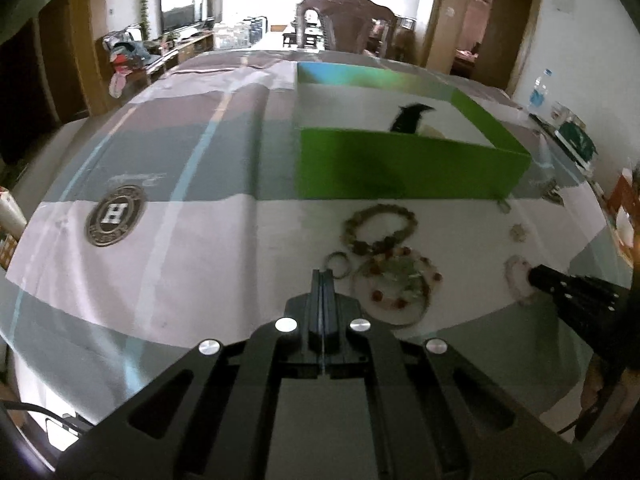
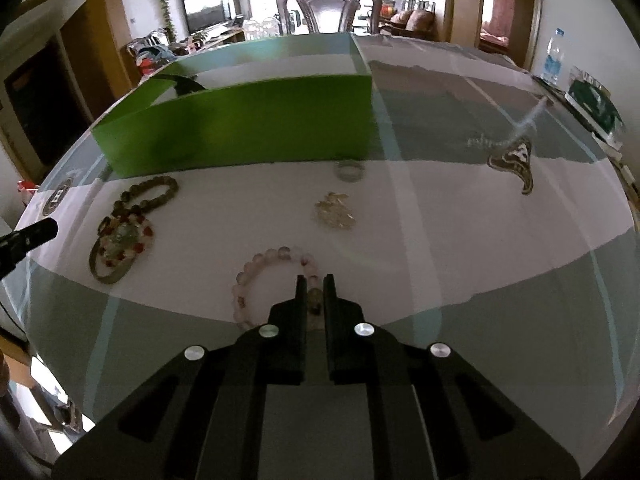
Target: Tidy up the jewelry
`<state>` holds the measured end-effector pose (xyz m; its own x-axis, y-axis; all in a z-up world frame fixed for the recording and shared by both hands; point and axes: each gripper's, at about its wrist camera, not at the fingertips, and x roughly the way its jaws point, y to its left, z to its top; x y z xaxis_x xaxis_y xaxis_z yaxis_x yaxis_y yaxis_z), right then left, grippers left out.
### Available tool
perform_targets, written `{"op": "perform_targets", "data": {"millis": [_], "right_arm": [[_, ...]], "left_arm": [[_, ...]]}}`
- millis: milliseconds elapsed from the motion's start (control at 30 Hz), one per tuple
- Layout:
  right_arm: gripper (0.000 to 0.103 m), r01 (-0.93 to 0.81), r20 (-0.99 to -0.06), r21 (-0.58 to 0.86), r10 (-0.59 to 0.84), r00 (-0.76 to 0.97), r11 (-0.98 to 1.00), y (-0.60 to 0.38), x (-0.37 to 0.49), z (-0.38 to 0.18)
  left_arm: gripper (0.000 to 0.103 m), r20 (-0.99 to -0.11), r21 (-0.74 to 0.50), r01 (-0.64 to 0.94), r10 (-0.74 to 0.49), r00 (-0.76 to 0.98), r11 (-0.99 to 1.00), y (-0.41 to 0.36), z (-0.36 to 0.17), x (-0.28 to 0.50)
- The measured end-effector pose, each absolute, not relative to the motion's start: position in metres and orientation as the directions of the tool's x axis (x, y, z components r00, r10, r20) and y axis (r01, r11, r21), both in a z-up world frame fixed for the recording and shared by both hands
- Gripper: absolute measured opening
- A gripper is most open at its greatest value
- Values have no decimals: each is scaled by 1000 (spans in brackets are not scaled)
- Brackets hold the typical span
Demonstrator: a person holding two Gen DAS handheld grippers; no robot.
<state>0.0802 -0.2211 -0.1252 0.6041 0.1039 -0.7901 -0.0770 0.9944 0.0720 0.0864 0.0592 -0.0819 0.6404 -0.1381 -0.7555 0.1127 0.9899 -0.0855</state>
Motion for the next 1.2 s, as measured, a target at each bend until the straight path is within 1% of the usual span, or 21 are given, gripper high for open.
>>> {"op": "perform_targets", "data": {"millis": [67, 100, 133, 167, 200, 233, 267, 333, 400, 467, 533, 567, 600, 933, 1100, 1133, 1167, 1200], "right_arm": [[8, -70, -787, 68, 97, 609, 995, -220, 79, -125], [9, -69, -787, 63, 92, 610, 996, -220, 79, -125], [9, -68, -787, 58, 87, 611, 996, -219, 78, -125], [10, -67, -785, 52, 82, 614, 996, -217, 77, -125], [11, -68, -785, 47, 79, 615, 997, -216, 78, -126], [12, -69, -784, 40, 74, 617, 997, -215, 77, -125], [13, -67, -782, 32, 67, 619, 997, -213, 76, -125], [18, -64, -781, 23, 58, 622, 998, -212, 75, -126], [26, -63, -779, 21, 56, 624, 998, -211, 74, -127], [26, -66, -778, 20, 57, 626, 998, -211, 73, -127], [26, -68, -776, 19, 57, 628, 998, -212, 72, -127], [26, -68, -775, 18, 57, 629, 998, -212, 72, -127], [26, -68, -774, 19, 57, 630, 998, -212, 72, -128], [26, -65, -773, 27, 62, 632, 998, -212, 73, -128], [25, -65, -774, 21, 57, 631, 998, -210, 73, -127], [23, -71, -774, 24, 63, 630, 997, -210, 73, -127], [11, -80, -774, 31, 75, 628, 996, -210, 73, -127], [8, -87, -776, 41, 87, 624, 995, -211, 72, -127]], "left_arm": [[1, -754, -79, 144, -154, 639, 986, 45, -83, 86], [5, -752, -74, 156, -157, 640, 985, 40, -84, 86], [11, -752, -72, 176, -170, 637, 982, 31, -85, 88], [15, -752, -72, 191, -179, 635, 979, 24, -86, 89], [23, -756, -64, 202, -179, 629, 977, 15, -88, 91], [27, -760, -52, 209, -174, 627, 977, 8, -90, 92], [28, -762, -42, 221, -174, 624, 974, 2, -91, 94], [29, -768, -31, 248, -182, 614, 968, -12, -96, 97], [29, -777, -10, 252, -166, 608, 968, -22, -101, 102], [25, -788, 11, 241, -140, 600, 970, -27, -109, 108], [16, -778, 13, 232, -136, 613, 973, -26, -109, 110], [4, -776, 3, 231, -144, 615, 973, -24, -107, 109], [1, -777, -7, 234, -152, 611, 972, -23, -105, 110], [0, -685, -55, 186, -173, 708, 981, 22, -54, 83], [0, -679, -67, 126, -138, 721, 990, 48, -48, 79], [0, -685, -69, 118, -132, 717, 991, 51, -50, 80], [0, -695, -69, 105, -123, 708, 992, 55, -55, 81], [0, -705, -68, 96, -116, 700, 993, 60, -60, 81]]}}
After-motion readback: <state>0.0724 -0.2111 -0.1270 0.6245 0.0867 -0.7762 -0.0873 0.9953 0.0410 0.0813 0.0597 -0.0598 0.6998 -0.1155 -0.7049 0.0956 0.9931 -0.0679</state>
